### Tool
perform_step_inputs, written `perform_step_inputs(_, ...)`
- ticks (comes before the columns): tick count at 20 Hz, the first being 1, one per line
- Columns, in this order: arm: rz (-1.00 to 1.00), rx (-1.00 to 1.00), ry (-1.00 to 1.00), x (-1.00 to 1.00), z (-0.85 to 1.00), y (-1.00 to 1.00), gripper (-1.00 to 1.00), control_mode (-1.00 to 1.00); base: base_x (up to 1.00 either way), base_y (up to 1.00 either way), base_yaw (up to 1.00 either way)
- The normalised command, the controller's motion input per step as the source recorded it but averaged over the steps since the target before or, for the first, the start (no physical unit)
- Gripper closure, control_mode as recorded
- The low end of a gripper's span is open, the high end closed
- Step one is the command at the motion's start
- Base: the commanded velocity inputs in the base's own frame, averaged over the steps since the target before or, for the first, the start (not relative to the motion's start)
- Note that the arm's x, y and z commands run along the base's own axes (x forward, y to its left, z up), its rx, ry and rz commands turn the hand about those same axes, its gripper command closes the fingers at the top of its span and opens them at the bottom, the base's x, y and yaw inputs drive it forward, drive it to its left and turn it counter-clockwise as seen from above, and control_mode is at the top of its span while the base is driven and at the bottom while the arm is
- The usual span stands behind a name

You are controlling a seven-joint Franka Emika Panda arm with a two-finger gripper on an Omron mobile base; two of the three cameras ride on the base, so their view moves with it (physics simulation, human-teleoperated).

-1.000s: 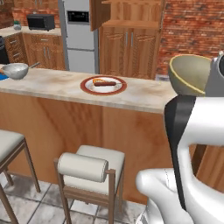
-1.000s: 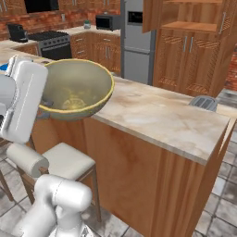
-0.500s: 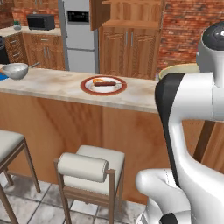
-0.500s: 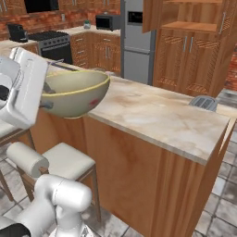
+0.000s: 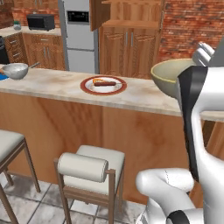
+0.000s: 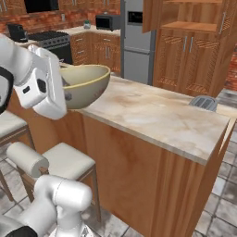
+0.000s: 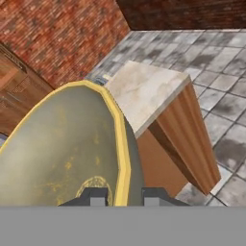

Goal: Take the smaller bowl and place it next to the appetizer plate on the dining counter , and place the larger bowl next to the plate with cooked food.

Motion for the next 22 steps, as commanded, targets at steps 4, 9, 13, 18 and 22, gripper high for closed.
perform_step_inputs(4,0.19,0.13,0.04,0.61,0.02,-0.27,1.00,-1.00,0.00,0.00,0.00)
perform_step_inputs(9,0.15,0.10,0.05,0.61,0.00,-0.23,1.00,-1.00,0.00,0.00,0.00)
perform_step_inputs(13,0.12,0.07,0.04,0.42,-0.05,-0.11,1.00,-1.00,0.00,0.00,0.00)
perform_step_inputs(18,0.07,0.05,0.00,0.11,-0.18,-0.01,1.00,-1.00,0.00,0.00,0.00)
perform_step_inputs(22,0.04,0.04,-0.06,0.10,-0.23,0.00,1.00,-1.00,0.00,0.00,0.00)
